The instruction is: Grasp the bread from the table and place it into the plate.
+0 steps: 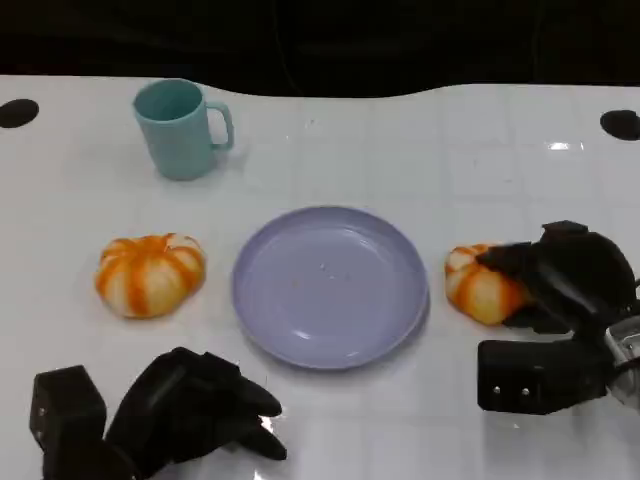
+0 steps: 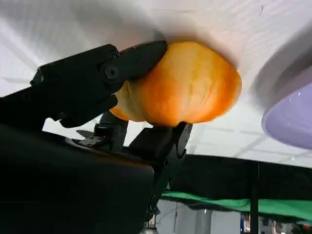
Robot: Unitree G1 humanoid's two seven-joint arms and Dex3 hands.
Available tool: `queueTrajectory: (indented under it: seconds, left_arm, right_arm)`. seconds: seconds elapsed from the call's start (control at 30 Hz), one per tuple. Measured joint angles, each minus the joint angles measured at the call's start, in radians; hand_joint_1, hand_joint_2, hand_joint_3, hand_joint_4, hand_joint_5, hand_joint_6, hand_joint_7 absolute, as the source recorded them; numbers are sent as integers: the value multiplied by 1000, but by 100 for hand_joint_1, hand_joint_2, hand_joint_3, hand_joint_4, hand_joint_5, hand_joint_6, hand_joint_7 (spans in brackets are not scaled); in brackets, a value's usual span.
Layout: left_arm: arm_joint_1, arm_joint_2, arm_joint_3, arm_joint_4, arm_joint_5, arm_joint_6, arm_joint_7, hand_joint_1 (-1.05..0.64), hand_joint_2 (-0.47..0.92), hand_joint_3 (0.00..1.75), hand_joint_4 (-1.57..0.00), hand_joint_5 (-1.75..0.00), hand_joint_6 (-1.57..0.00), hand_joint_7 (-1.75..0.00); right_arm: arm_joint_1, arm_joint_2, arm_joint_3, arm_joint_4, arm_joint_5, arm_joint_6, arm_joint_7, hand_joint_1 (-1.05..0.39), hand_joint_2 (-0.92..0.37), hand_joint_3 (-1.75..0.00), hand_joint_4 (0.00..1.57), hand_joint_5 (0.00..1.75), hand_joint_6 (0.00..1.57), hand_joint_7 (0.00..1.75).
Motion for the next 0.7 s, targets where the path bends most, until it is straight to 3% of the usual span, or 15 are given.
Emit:
queueTrajectory:
  seconds: [0.13,0.23,0.33,0.57,0.7]
  left_arm:
    - [1,0,-1,-7,0,7,0,-105,77,0,-157,-23,-157,-1]
    - [2,0,-2,-12,0,8,0,-105,77,0,-157,-23,-157,0]
    - [3,0,-2,-12,0,7,0,-105,77,0,-157,-23,-157,0]
    - [3,0,-2,-12,0,8,0,-105,77,0,-157,-22,-157,0]
    - [3,-1,-3,-10,4,5,1,-105,78,1,-157,-22,-157,0]
  right_arm:
    - [-5,4,22,31,-2,-14,-79,-18,-84,-26,87,175,63,173]
    - [-9,6,24,35,0,-22,-101,-19,-57,-76,87,175,63,175]
    - [-10,10,23,35,8,-42,-137,-18,-46,-96,89,175,64,175]
    - [-21,14,7,30,42,-80,-198,-17,-39,-110,93,175,67,175]
    - [-25,12,-22,-50,75,-114,-194,-18,-39,-119,96,175,70,175]
